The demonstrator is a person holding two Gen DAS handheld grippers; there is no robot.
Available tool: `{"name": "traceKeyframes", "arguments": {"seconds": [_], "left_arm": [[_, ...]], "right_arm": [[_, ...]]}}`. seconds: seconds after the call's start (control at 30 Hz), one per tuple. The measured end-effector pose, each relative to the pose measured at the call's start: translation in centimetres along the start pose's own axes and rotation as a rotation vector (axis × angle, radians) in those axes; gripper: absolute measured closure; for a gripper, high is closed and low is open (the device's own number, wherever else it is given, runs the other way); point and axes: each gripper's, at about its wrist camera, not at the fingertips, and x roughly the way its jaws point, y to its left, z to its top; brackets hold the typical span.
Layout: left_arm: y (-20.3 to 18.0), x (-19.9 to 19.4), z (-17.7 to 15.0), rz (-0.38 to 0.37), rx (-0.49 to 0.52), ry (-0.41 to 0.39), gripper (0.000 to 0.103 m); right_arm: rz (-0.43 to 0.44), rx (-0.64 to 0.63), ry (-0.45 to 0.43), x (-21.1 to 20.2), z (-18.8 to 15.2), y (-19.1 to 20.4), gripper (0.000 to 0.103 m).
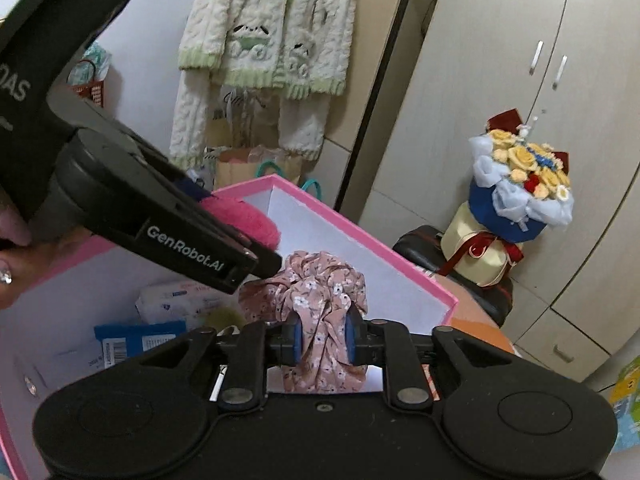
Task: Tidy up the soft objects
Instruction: 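Open the left gripper to drop the heart while the right releases the cloth into the box, then move both grippers back toward the lilac bunny plush on the table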
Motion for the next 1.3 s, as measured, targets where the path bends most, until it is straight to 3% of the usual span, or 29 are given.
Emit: {"name": "traceKeyframes", "arguments": {"seconds": [0.07, 0.13, 0.33, 0.57, 0.97, 1.3], "left_arm": [[0.1, -0.3, -0.1, -0.008, -0.004, -0.001, 0.02], [0.4, -0.9, -0.4, -0.016, -0.016, -0.003, 0.019], [0.9, -4.4, -1.5, -0.018, 0.009, -0.027, 0.019], [0.1, -9.1, -3.3, -0.045, 0.083, -0.05, 0.019], [-2.8, -16.2, -6.2, -0.067, 0.197, -0.108, 0.019], [-5.6, -19.1, -8.5, -0.125, 0.271, -0.108, 0.017]], "right_arm": [[-0.01, 0.001, -0.013, 0.0, -0.3, -0.1, 0.064], [-0.017, 0.017, -0.034, -0.5, -0.7, -0.2, 0.059], [0.039, 0.153, -0.09, -4.0, -2.1, -1.5, 0.054], [0.053, 0.223, -0.085, -8.0, -3.7, -0.8, 0.047], [0.031, 0.277, -0.064, -14.8, -5.3, 1.0, 0.042], [0.012, 0.281, -0.061, -19.7, -7.4, 2.1, 0.039]]}}
